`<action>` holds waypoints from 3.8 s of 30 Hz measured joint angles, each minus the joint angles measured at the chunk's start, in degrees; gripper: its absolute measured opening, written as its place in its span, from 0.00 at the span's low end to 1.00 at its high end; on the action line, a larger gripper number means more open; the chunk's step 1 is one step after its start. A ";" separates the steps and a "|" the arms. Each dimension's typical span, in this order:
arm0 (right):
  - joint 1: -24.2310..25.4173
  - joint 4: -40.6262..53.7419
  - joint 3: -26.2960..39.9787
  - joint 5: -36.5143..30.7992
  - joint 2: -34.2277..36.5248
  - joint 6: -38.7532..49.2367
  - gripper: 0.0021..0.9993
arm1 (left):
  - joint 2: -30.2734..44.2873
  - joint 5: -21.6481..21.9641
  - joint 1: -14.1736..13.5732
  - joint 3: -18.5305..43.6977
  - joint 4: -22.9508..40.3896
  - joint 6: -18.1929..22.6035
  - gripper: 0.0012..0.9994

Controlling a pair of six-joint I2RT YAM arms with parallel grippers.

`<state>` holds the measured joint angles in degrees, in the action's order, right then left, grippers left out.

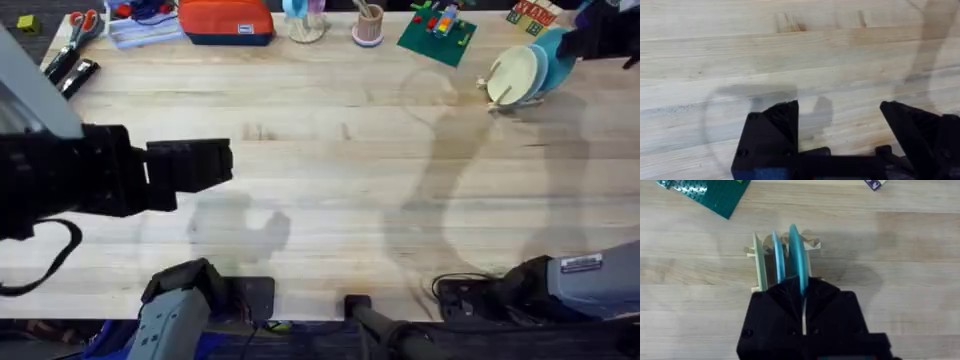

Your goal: Pick up the plates from the table one by one and place each into a slot on the dish rack.

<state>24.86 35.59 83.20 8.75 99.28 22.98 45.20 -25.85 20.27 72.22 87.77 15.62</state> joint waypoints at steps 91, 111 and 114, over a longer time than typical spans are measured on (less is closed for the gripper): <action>-5.90 28.83 0.00 7.81 -38.90 -4.76 0.99 | -0.01 0.00 0.00 0.00 0.09 0.00 0.99; -5.90 36.69 0.00 8.26 -46.19 -4.76 1.00 | -0.01 0.00 0.00 -0.01 0.09 0.00 0.99; -5.90 36.73 0.00 8.27 -46.19 -4.76 1.00 | -0.01 0.00 0.00 0.00 0.09 0.00 0.99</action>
<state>18.96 72.31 83.20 17.03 53.09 18.22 45.19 -25.85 20.27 72.21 87.85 15.62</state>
